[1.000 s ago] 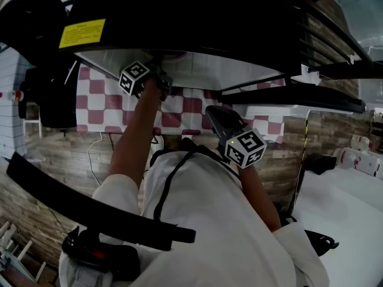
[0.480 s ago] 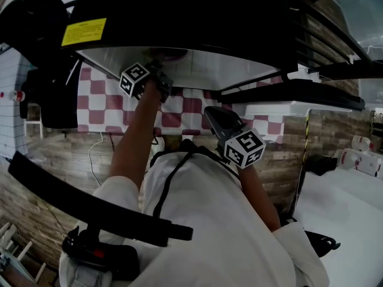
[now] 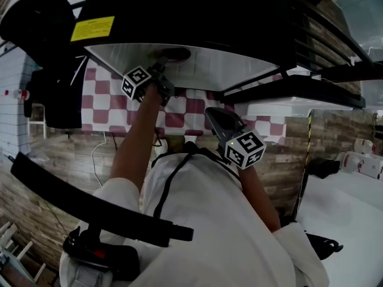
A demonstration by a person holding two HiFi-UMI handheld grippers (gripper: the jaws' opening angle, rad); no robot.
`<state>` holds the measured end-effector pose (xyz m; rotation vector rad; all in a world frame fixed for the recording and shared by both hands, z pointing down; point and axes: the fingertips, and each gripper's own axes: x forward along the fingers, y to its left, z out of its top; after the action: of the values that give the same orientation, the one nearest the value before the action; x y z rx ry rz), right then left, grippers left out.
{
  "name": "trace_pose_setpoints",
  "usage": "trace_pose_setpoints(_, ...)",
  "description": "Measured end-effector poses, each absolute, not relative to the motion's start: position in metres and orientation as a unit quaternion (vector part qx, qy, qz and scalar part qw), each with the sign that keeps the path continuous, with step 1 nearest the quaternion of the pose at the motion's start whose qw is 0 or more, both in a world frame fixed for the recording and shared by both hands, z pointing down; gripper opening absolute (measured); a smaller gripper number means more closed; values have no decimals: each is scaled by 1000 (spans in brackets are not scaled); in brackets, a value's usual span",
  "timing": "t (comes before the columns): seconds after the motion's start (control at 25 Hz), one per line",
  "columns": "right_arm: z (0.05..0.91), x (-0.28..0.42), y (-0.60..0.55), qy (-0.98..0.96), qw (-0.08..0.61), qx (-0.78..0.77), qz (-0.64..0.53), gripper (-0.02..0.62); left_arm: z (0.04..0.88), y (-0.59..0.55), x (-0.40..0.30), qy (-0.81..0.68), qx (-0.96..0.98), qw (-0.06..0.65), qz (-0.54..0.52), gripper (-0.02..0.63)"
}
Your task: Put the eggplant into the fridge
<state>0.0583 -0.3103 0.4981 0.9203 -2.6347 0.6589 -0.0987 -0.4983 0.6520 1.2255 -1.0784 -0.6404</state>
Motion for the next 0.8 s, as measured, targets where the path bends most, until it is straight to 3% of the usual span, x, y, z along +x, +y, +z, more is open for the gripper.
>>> trace_pose_setpoints(0.2,492,55,-309,-913,124,320,221,6,643,-481,-97,-461,554,639,-268,242)
trace_pose_setpoints(0.6,479,47,-312,-917,77,321,224,6,613,-428,-108,-455,617,609,-204,124)
trace_pose_setpoints(0.8,469,48,-314,-919,61,324,217,6,582,-396,-103,-441,664,583,-161,100)
